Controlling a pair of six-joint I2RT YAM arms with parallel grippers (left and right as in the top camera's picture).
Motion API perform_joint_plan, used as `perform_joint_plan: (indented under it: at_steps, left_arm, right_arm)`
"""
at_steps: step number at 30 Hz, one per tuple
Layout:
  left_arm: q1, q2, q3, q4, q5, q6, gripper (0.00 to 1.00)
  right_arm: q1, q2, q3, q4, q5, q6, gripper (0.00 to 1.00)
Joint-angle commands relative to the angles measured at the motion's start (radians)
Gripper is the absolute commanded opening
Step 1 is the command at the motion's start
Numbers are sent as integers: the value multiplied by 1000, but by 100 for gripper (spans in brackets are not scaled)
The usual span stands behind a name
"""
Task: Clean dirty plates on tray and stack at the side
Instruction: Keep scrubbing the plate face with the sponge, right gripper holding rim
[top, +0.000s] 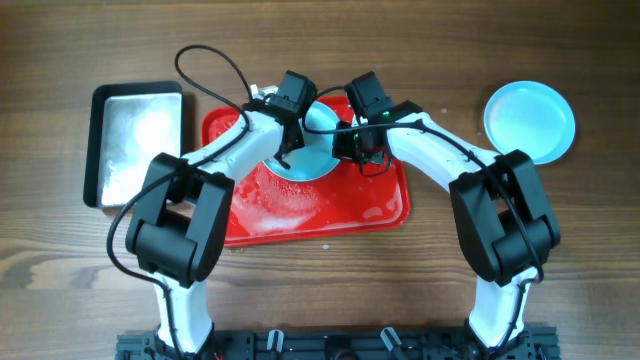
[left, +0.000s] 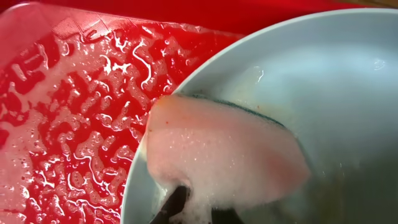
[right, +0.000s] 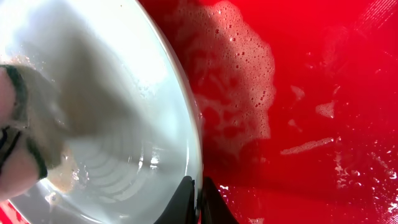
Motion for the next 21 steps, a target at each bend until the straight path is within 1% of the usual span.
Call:
perform_joint_plan:
  at_steps: [1, 3, 5, 7, 8, 9, 12, 14, 16, 18, 21]
  left_arm:
    - [52, 157, -66, -80, -151, -43, 4]
    - [70, 157, -20, -227, -139, -25, 4]
    - [86, 157, 7, -305, -69, 49, 4]
    - [117, 157, 52, -458, 9, 67, 4]
    - [127, 157, 68, -496, 34, 81, 4]
    - [137, 157, 88, -531, 80, 123, 4]
    - [150, 157, 179, -603, 244, 224, 4]
    - [150, 157, 262, -641, 327, 264, 4]
    - [150, 153, 356, -710, 346, 274, 4]
    - [150, 131, 403, -752, 346, 273, 4]
    - [150, 27, 411, -745, 345, 272, 4]
  right_arm:
    - [-5, 20, -3, -16, 30, -15, 4]
    - [-5, 20, -3, -13, 24, -20, 4]
    - [-5, 20, -3, -12, 22, -21, 4]
    - [-5, 20, -3, -11, 16, -24, 4]
    - [-5, 20, -3, -11, 16, -24, 4]
    - [-5, 20, -3, -11, 16, -24, 4]
    - [-5, 20, -3, -12, 16, -27, 4]
    - [-5, 20, -3, -12, 16, -27, 4]
    - [-5, 20, -3, -12, 16, -27, 4]
    - [-5, 20, -3, -12, 16, -28, 4]
    - [-5, 20, -3, -12, 16, -27, 4]
